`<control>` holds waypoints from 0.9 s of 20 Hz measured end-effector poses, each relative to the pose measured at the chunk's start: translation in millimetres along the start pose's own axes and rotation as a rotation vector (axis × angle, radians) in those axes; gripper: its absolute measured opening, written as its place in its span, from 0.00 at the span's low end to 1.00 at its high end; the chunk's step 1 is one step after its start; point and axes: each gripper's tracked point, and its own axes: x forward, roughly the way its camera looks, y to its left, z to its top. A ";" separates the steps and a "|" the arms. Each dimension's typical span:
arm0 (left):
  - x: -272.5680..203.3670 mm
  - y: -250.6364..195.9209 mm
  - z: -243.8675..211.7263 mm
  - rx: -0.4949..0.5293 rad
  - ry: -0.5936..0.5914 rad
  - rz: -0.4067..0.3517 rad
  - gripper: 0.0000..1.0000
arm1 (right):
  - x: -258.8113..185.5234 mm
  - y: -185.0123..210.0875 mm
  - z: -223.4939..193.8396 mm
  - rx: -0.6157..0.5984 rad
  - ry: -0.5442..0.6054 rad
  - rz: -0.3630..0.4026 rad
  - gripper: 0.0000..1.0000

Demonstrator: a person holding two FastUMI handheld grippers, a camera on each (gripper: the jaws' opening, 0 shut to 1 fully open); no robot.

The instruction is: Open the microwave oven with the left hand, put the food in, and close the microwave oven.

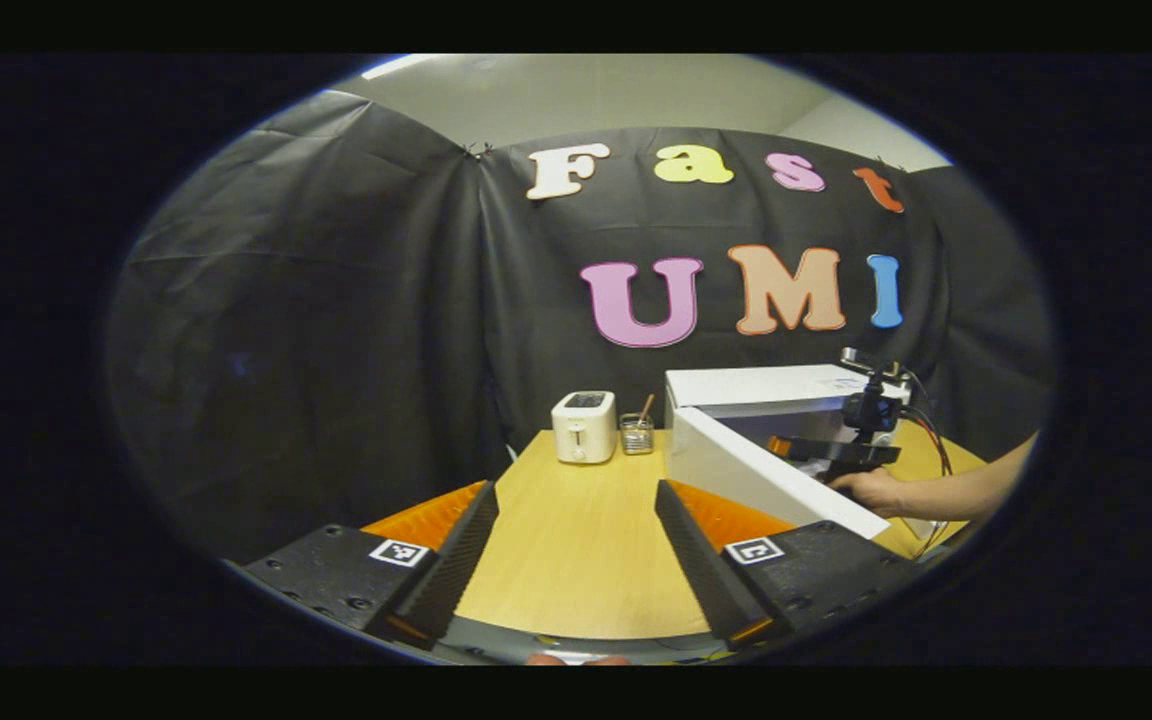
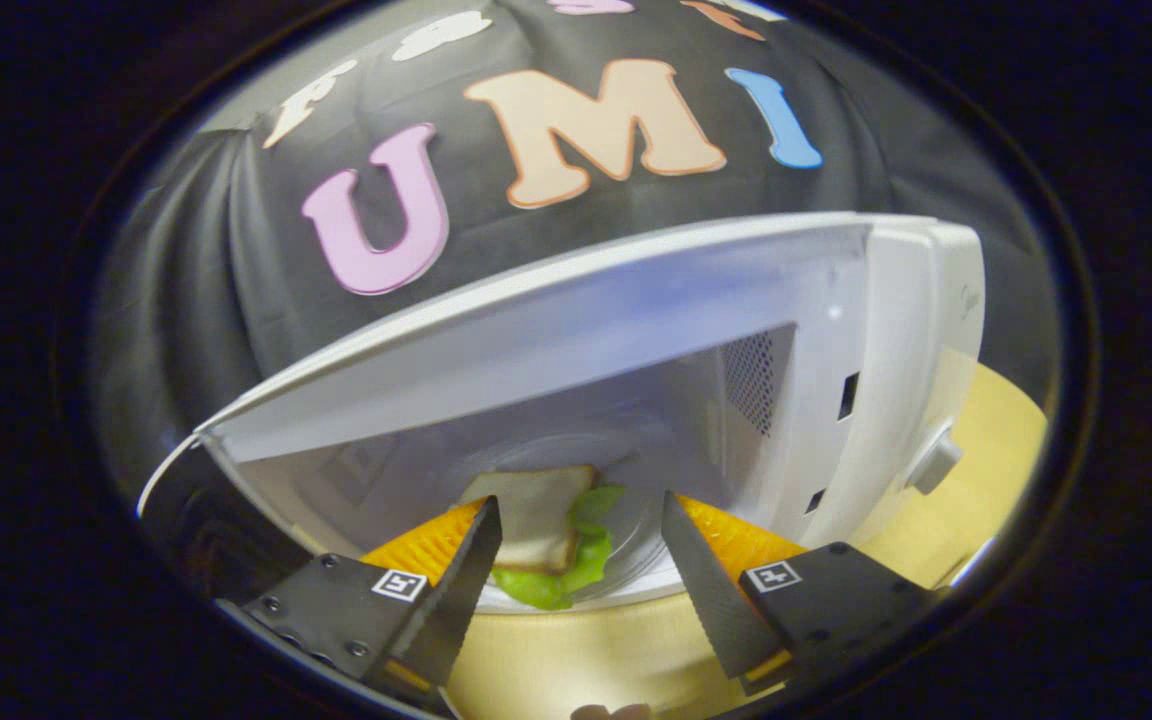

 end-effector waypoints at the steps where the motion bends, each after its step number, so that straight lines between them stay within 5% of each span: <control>1: 3.0 0.4 -8.0 -0.003 0.014 0.006 0.71 | -11.3 2.2 1.6 -0.034 -0.017 0.014 0.99; 3: 0.5 7.2 -14.3 0.019 0.022 0.046 0.40 | -34.9 4.8 4.3 -0.079 -0.039 0.046 0.92; 4: -0.2 10.0 -18.9 0.029 0.026 0.053 0.21 | -46.6 4.1 6.1 -0.090 -0.047 0.060 0.99; 5: -1.6 5.9 -27.2 0.036 0.035 0.041 0.02 | -59.6 2.6 8.0 -0.092 -0.047 0.073 0.92; 8: -4.8 -15.8 -36.1 0.031 0.025 -0.025 0.00 | -98.3 -10.3 31.1 -0.078 -0.100 0.087 0.92; 11: 3.5 -19.9 -55.0 0.046 0.045 -0.001 0.00 | -133.2 -30.5 65.7 -0.090 -0.158 0.080 0.92; 18: 5.5 -82.9 -100.6 0.058 0.142 -0.116 0.01 | -200.4 -99.1 122.7 -0.089 -0.242 -0.001 0.91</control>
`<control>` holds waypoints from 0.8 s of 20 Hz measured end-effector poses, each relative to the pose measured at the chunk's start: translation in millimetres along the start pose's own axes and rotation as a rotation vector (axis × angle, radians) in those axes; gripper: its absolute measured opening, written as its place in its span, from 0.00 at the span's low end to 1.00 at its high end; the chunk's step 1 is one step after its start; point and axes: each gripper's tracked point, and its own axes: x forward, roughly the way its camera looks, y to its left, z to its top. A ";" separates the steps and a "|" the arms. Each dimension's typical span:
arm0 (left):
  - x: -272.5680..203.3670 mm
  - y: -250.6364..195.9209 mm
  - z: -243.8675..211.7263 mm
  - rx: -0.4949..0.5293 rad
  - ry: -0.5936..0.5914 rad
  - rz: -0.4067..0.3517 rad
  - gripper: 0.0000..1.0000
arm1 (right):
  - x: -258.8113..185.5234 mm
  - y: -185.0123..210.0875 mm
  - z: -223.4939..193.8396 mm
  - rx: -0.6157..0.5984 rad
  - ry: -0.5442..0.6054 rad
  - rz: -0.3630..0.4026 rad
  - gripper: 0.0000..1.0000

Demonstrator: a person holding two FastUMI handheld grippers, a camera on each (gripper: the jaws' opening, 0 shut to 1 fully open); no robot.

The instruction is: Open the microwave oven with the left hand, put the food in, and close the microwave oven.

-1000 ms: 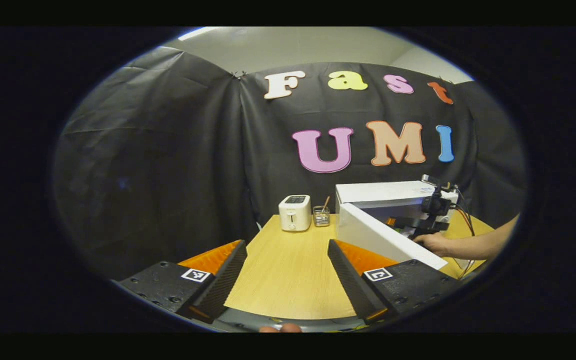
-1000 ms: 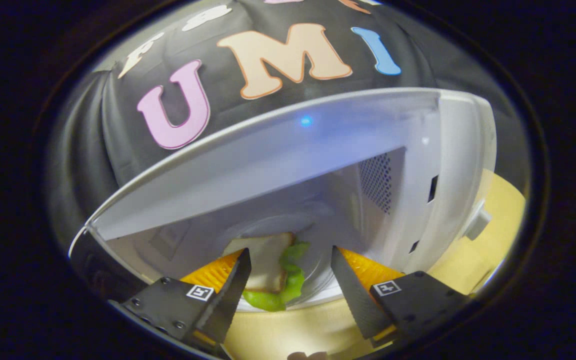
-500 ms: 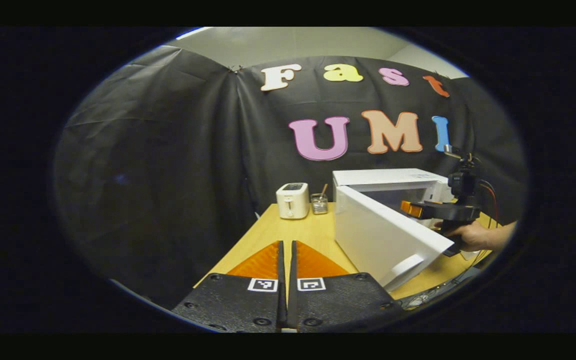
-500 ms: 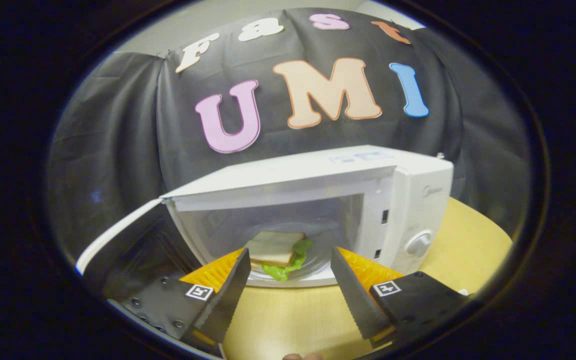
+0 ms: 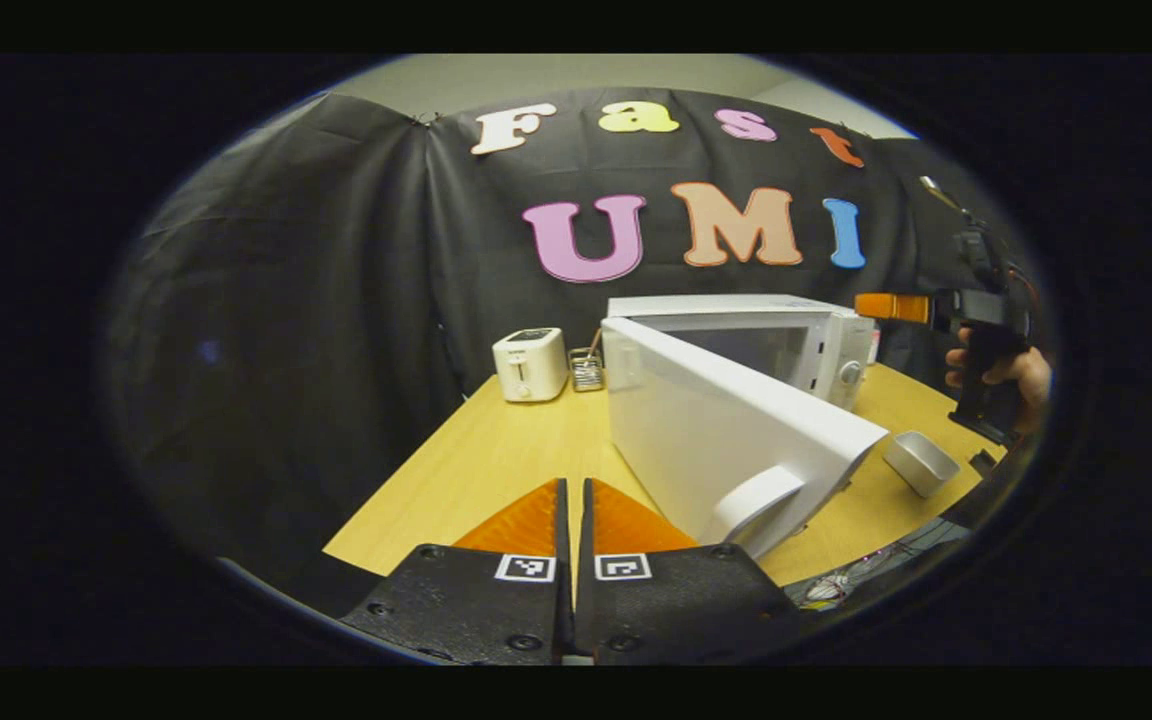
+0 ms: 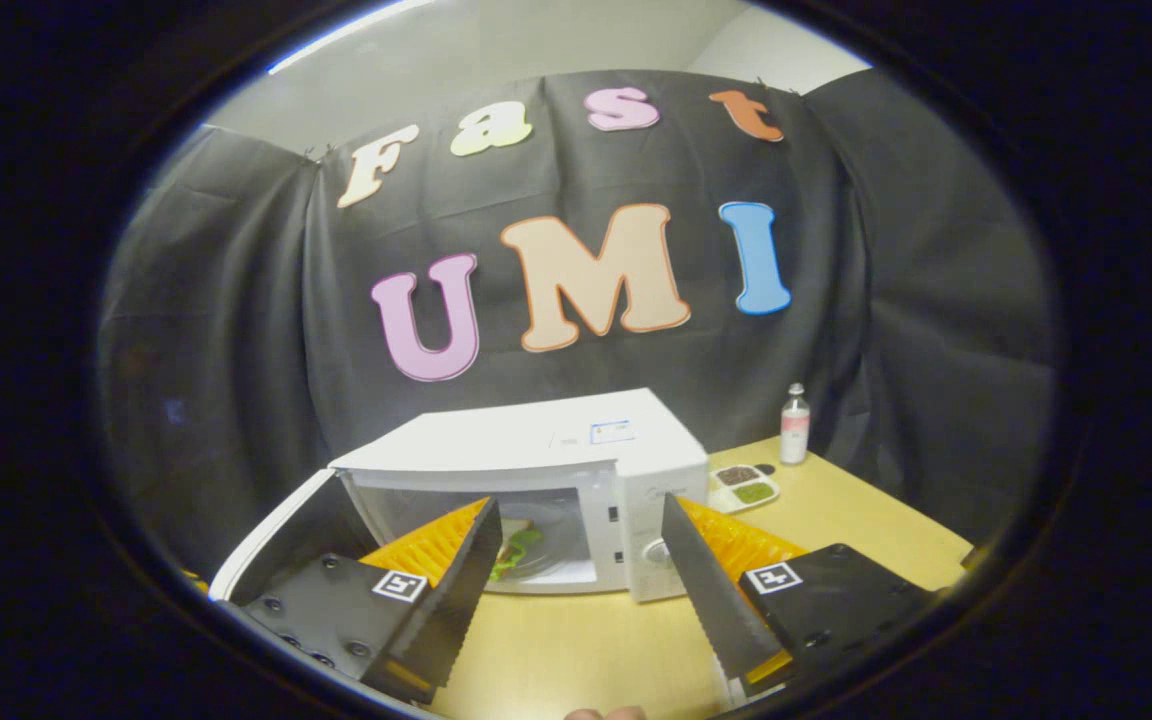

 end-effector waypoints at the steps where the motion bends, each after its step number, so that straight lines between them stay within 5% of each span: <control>1: 1.0 -8.4 -2.5 0.001 0.003 -0.017 0.00 | -6.0 -9.0 5.6 -0.007 -0.007 -0.012 0.91; 16: 16.4 -101.6 10.6 0.056 -0.015 -0.178 0.01 | -54.3 -84.0 66.2 -0.078 -0.072 -0.073 0.99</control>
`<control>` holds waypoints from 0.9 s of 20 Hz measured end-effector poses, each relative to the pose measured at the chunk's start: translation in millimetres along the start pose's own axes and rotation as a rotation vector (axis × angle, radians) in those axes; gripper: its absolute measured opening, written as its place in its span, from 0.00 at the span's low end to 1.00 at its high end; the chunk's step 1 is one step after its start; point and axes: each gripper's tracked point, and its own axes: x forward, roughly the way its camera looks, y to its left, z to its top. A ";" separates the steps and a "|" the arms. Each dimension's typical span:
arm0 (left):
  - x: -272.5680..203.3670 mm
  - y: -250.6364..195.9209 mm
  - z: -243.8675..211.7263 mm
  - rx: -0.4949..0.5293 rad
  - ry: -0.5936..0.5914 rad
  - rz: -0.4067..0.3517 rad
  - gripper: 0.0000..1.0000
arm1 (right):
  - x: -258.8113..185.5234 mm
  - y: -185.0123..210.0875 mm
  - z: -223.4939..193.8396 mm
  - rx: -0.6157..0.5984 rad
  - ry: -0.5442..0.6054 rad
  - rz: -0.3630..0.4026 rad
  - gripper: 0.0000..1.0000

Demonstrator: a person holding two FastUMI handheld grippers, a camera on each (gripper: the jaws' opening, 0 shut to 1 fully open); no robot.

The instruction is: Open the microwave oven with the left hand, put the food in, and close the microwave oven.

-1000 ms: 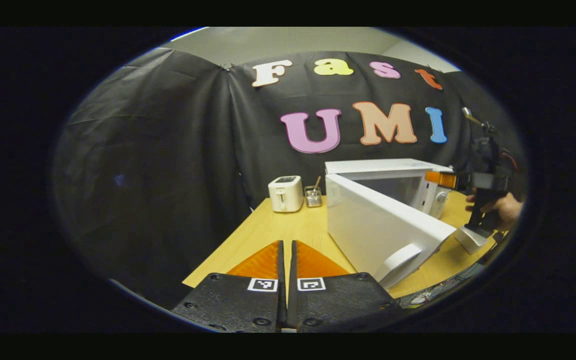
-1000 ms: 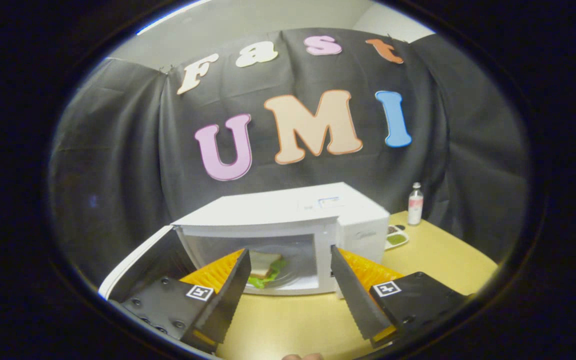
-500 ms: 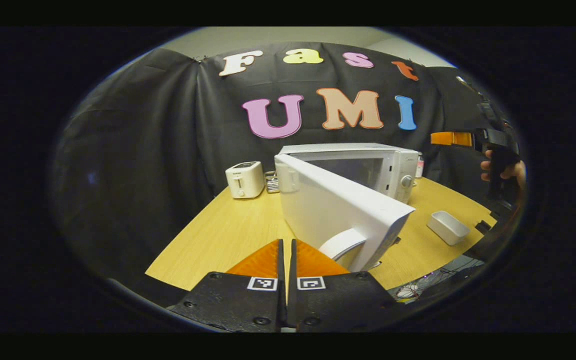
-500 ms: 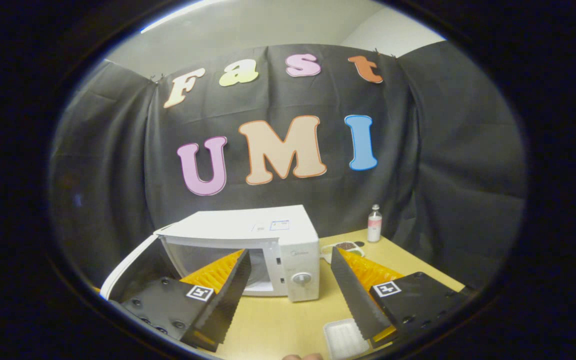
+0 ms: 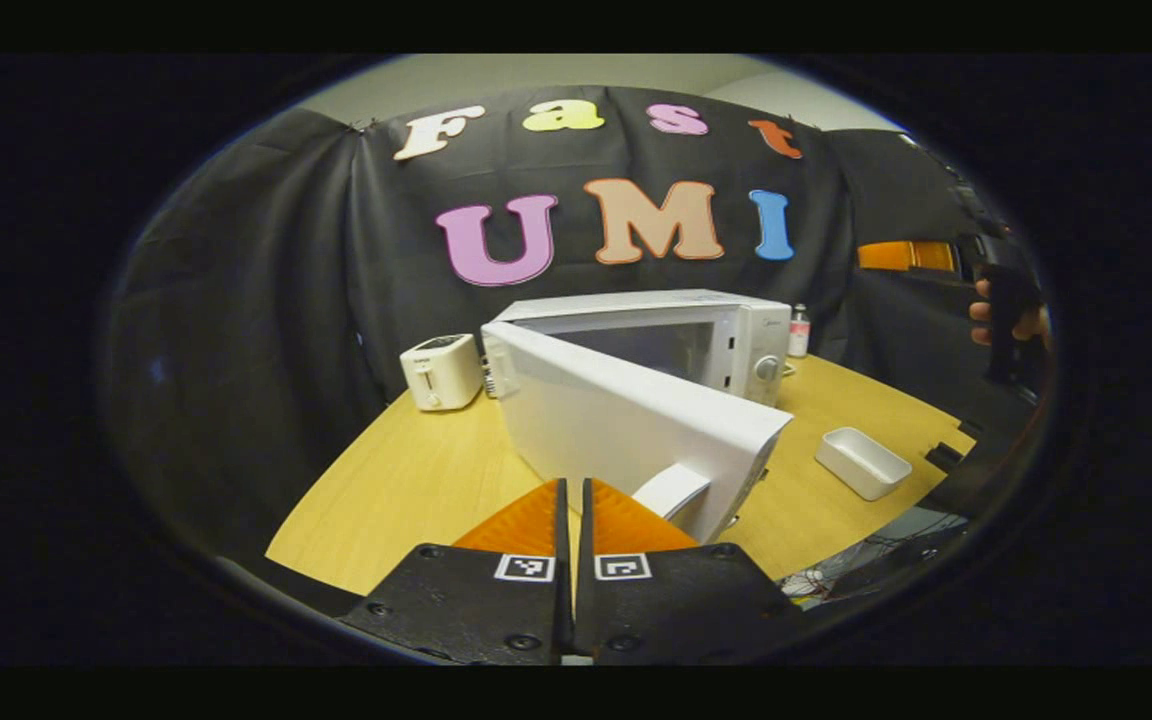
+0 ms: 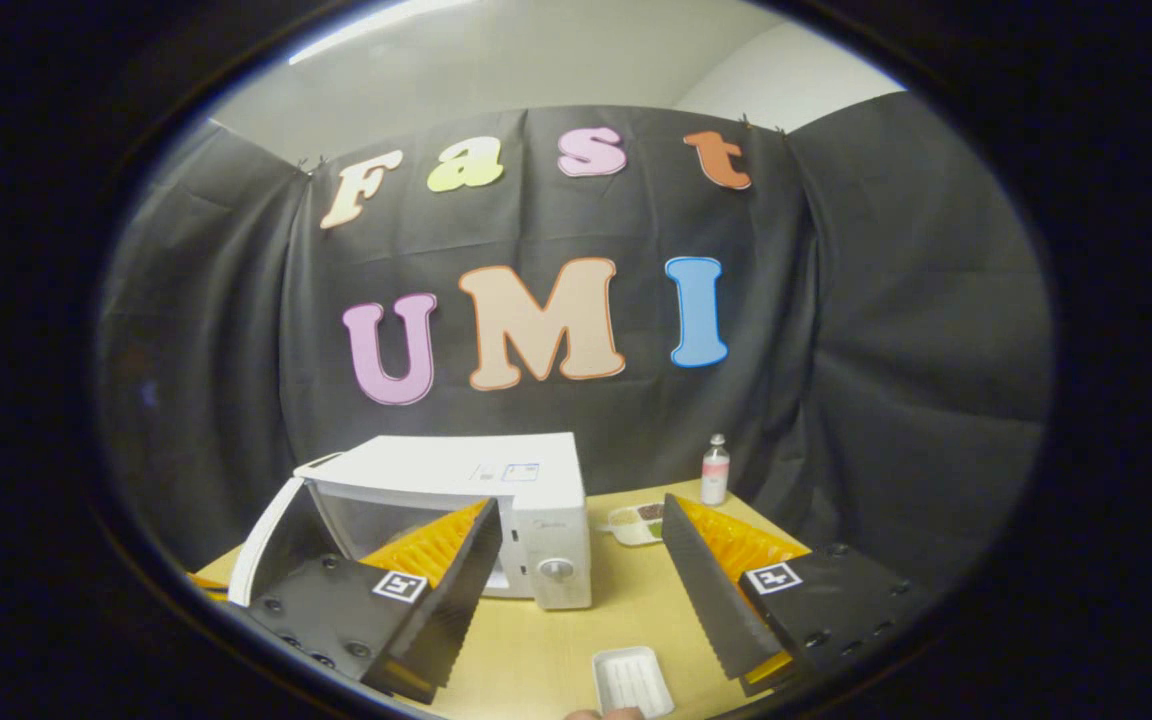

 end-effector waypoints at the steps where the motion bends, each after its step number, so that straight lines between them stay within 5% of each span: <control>1: 4.8 -8.6 2.1 0.002 0.001 -0.013 0.00 | -1.2 -5.5 4.1 -0.012 -0.004 -0.002 0.95; 10: 59.7 -83.5 29.8 0.049 -0.032 -0.081 0.02 | 0.3 -52.5 13.1 -0.063 -0.007 -0.010 0.92; 18: 118.9 -111.2 49.8 0.066 -0.039 -0.065 0.01 | 14.8 -81.7 22.8 -0.058 -0.011 0.005 0.92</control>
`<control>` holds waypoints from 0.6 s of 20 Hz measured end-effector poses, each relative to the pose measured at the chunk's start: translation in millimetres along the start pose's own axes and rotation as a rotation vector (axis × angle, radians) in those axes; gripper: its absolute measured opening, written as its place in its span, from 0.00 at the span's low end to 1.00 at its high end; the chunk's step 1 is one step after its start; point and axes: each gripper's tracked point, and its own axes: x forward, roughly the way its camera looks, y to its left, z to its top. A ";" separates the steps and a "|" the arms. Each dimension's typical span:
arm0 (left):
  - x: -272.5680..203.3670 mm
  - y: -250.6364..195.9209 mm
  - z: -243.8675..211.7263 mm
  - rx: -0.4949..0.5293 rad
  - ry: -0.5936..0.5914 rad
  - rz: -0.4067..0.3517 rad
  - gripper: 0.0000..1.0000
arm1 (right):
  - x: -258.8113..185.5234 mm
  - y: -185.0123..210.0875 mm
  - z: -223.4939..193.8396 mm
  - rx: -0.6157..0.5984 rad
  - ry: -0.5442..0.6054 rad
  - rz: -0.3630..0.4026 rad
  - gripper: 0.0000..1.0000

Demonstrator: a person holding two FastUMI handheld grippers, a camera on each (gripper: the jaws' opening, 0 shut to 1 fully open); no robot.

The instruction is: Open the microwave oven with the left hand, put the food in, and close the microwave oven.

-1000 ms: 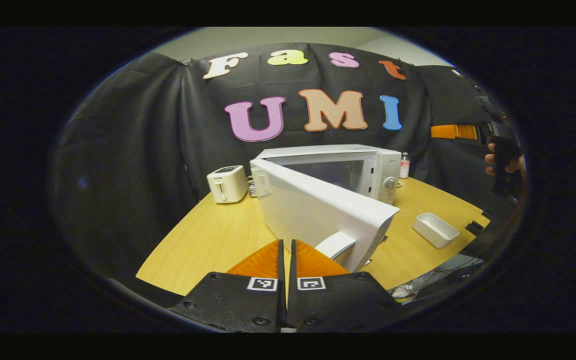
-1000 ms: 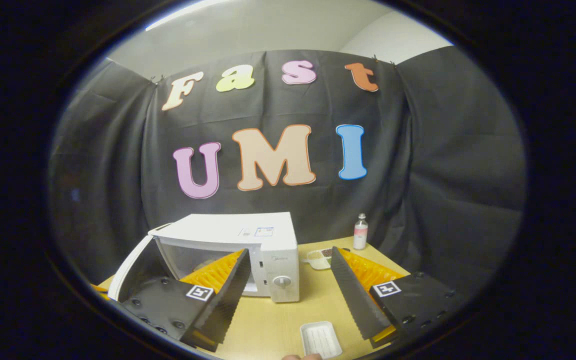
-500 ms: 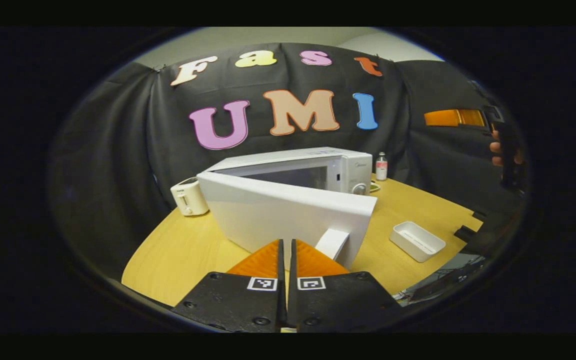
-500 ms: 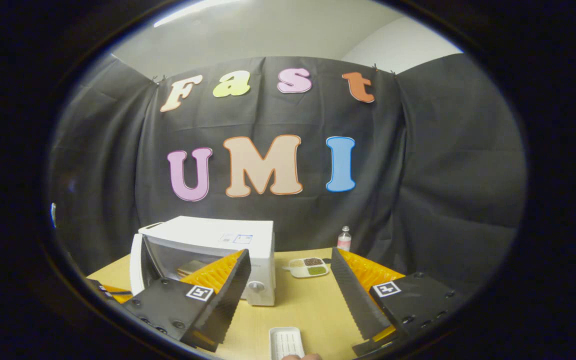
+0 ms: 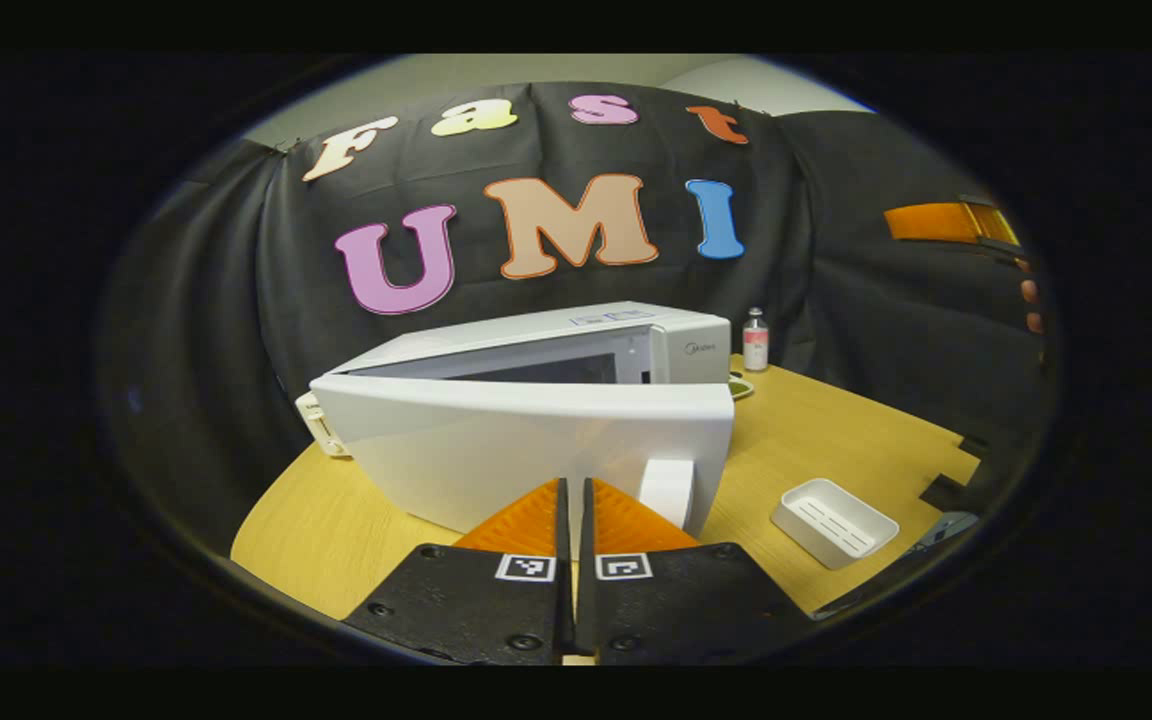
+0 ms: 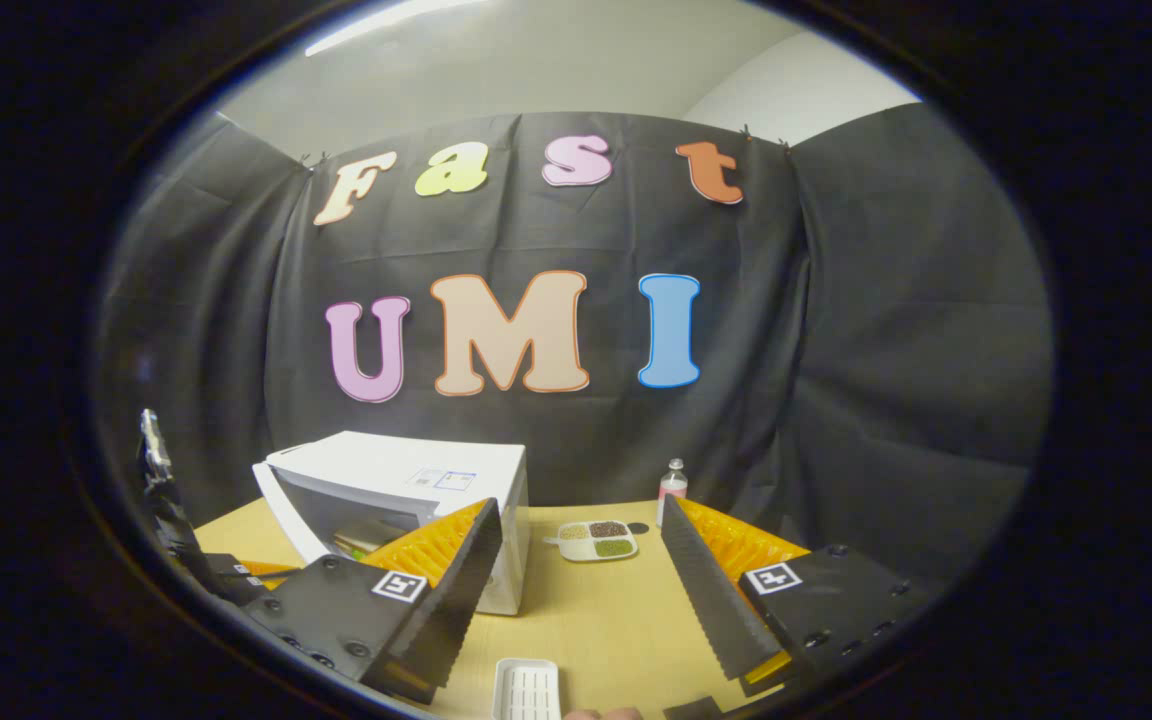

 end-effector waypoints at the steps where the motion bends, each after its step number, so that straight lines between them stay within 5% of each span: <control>1: 6.8 -2.0 0.0 0.000 0.004 -0.002 0.00 | 2.6 -1.7 0.6 -0.003 0.001 0.004 0.92; 12: 61.1 -18.0 21.5 0.014 -0.018 -0.001 0.01 | 25.9 -9.3 -0.9 -0.039 0.014 0.038 0.92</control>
